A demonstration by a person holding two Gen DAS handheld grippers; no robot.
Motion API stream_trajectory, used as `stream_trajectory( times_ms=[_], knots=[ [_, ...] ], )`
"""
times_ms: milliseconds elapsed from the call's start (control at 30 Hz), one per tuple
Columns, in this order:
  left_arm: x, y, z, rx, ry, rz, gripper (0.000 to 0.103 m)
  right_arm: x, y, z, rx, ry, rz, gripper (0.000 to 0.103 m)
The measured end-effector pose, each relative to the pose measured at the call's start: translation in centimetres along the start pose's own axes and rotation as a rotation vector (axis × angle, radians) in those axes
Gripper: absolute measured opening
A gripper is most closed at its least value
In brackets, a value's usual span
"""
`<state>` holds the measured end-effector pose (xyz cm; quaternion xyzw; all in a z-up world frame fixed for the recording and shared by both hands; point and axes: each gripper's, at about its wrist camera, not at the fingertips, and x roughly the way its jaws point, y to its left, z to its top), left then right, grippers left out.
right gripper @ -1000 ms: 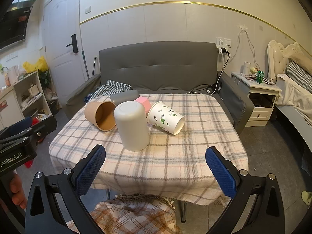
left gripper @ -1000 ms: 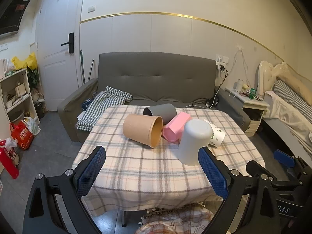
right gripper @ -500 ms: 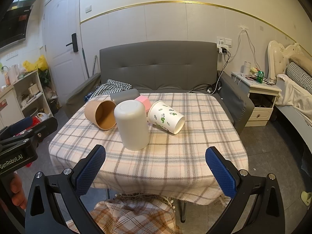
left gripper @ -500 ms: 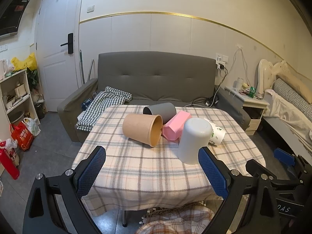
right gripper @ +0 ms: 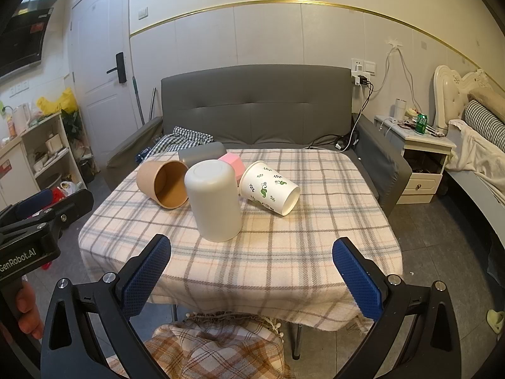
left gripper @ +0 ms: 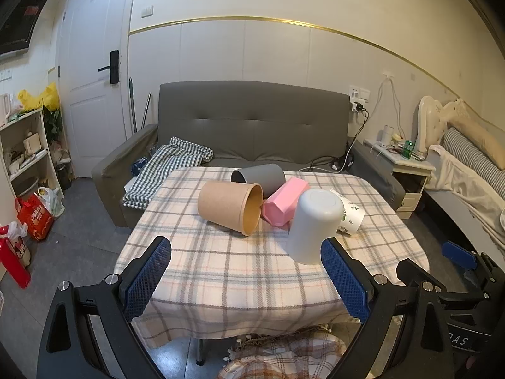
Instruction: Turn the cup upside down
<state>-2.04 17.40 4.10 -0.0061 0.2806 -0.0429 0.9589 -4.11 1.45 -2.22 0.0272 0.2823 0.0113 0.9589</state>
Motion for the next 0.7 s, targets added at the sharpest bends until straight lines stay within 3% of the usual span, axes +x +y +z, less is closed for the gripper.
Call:
stream_trajectory(
  times_ms=[700],
  knots=[
    [0.2,-0.02,-0.21,0.012,0.006,0.006,0.098,0.5,0.35,-0.74,-0.008,0.019,0.006,0.103]
  ],
)
